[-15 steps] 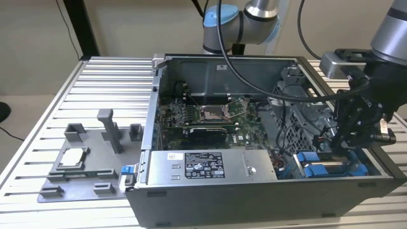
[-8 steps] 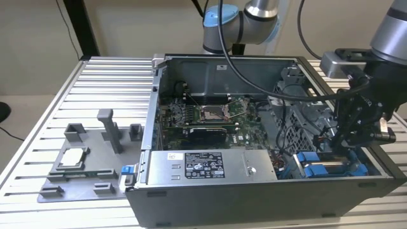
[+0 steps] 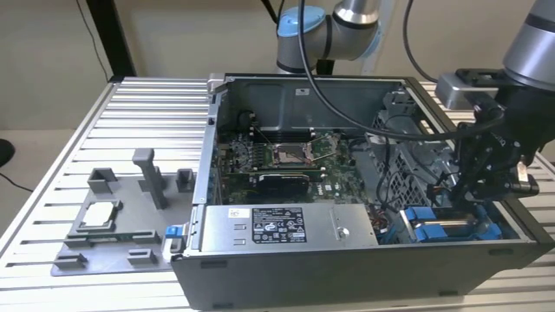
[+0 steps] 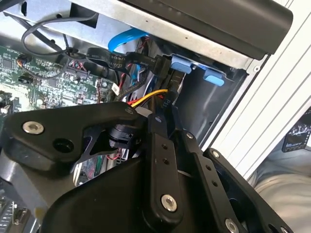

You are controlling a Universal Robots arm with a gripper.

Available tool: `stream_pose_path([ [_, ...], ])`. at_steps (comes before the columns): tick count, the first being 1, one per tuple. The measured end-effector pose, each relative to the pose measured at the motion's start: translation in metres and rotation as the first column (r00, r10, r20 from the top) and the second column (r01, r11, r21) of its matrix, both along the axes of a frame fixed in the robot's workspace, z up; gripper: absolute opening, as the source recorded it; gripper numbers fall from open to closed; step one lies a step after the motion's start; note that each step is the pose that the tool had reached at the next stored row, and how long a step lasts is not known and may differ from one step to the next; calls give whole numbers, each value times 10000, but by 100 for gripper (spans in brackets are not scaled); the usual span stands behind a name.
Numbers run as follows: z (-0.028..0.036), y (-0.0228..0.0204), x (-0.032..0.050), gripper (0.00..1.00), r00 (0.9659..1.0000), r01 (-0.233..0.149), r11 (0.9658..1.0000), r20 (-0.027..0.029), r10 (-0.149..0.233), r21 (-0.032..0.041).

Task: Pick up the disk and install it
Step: 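Insert the first disk wire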

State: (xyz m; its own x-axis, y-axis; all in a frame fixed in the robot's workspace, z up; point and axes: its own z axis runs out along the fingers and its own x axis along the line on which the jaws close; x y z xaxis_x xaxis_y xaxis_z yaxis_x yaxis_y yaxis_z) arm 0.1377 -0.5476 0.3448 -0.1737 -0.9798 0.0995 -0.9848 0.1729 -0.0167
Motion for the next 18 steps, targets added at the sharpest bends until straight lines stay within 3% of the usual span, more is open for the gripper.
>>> stream_pose_path([
  [8,-21,42,2,0,9997,-262,9997,0,262,1],
  [18,-30,43,10,0,9994,-358,9994,-12,358,-1],
])
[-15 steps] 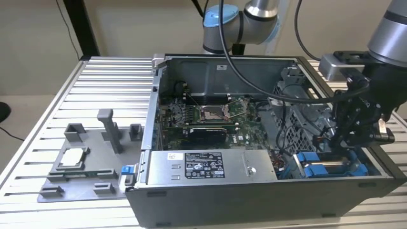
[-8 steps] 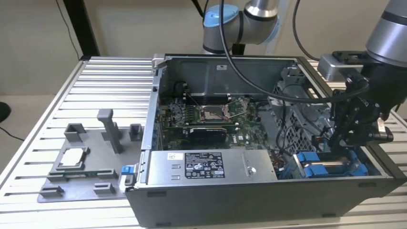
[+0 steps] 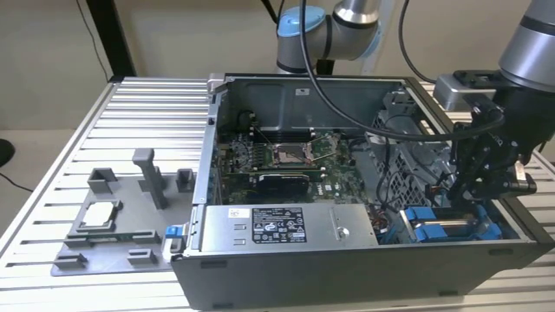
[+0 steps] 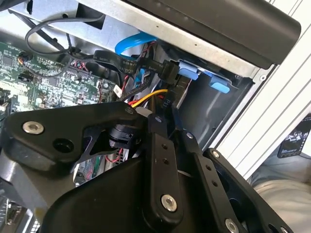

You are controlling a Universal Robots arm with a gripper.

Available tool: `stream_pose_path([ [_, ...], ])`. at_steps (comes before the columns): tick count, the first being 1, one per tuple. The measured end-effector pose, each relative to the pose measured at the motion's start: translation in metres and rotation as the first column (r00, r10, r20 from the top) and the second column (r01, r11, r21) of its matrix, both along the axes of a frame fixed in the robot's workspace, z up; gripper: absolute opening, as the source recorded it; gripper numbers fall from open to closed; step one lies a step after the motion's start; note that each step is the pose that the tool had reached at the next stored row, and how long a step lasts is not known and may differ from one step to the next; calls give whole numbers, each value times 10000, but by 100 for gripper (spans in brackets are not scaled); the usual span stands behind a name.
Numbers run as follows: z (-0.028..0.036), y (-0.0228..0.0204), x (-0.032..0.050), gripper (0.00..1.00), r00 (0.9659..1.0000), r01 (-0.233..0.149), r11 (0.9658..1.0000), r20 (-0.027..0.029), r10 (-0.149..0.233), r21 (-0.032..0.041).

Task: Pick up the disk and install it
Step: 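Insert the first disk wire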

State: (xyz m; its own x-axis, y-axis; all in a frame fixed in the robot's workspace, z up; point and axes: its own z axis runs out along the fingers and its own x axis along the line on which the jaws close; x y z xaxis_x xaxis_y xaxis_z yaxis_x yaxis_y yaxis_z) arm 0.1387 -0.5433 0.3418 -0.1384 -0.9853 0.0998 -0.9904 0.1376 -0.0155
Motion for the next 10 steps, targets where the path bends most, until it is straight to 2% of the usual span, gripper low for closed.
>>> stream_pose_path([
  [10,-19,0,14,0,10000,-35,10000,-70,35,-2],
])
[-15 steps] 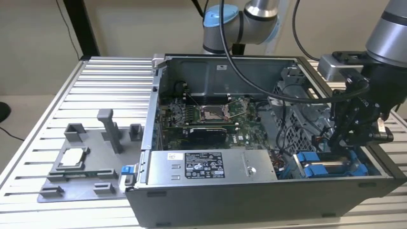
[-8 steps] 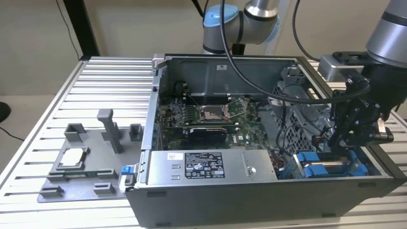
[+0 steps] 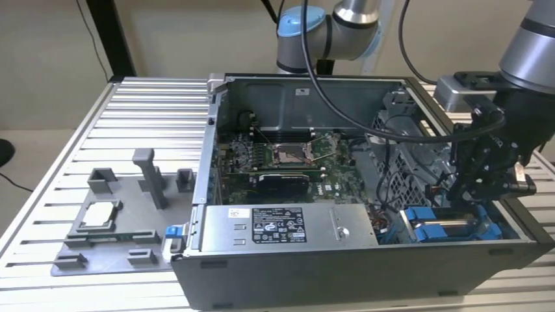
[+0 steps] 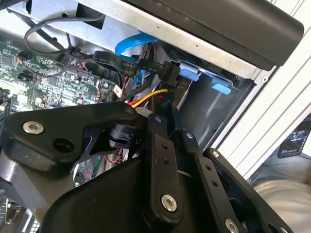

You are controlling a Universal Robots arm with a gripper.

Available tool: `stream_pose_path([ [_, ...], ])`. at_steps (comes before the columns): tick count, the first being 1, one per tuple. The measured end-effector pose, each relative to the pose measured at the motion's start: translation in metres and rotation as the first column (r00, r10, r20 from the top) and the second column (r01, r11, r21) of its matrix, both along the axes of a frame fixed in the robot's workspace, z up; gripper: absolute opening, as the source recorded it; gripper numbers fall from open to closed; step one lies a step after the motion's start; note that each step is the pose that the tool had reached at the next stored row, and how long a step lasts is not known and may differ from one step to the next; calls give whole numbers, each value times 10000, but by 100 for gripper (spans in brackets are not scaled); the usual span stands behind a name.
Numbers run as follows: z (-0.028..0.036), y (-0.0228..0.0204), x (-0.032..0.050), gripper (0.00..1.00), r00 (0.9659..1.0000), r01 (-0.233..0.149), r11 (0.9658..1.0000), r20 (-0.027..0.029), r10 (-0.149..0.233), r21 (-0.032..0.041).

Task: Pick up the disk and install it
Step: 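Insert the first disk wire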

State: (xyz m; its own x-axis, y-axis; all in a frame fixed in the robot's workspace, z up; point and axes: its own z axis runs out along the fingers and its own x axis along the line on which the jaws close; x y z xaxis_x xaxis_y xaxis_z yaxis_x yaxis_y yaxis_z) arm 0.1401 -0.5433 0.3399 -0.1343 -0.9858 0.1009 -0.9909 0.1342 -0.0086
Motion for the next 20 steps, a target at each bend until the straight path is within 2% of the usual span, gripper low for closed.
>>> stream_pose_path([
  [20,-10,-3,16,0,10000,-76,10000,-40,76,2],
])
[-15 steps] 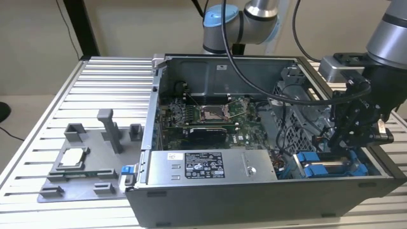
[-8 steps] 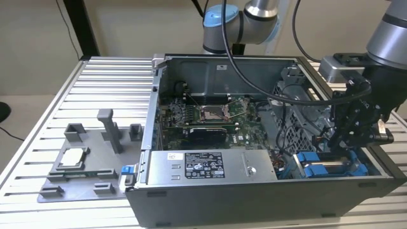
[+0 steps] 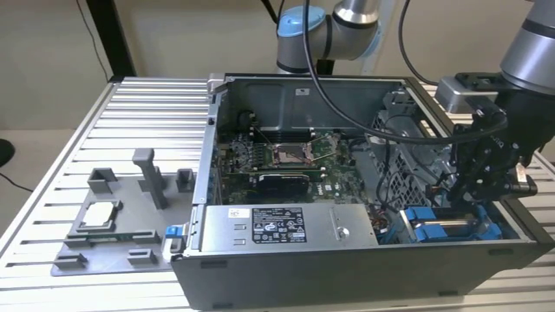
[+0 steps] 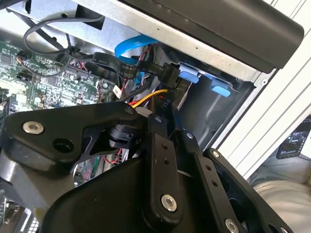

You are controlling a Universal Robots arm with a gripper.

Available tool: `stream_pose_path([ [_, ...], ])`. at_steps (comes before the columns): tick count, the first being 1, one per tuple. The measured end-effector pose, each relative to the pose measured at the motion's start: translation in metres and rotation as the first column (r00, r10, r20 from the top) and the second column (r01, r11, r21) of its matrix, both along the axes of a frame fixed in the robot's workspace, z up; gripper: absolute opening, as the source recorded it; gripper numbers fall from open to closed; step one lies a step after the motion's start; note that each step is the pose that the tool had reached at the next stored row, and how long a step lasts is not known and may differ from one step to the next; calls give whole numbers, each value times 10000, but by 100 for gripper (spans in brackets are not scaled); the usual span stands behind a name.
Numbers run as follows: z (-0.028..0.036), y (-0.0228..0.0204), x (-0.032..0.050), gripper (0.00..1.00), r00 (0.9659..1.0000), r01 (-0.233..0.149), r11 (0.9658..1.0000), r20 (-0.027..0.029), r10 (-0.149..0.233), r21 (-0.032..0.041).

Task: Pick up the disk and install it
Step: 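Insert the first disk wire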

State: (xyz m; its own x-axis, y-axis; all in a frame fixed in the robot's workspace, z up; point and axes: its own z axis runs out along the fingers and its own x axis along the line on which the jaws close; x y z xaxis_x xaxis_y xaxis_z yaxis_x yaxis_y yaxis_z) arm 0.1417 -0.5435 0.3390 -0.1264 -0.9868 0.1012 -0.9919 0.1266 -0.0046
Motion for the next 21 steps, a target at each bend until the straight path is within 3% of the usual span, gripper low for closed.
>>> stream_pose_path([
  [9,-9,0,7,0,10000,-67,10000,-25,67,-1],
  [21,6,0,44,0,9995,-212,9998,-248,212,1],
])
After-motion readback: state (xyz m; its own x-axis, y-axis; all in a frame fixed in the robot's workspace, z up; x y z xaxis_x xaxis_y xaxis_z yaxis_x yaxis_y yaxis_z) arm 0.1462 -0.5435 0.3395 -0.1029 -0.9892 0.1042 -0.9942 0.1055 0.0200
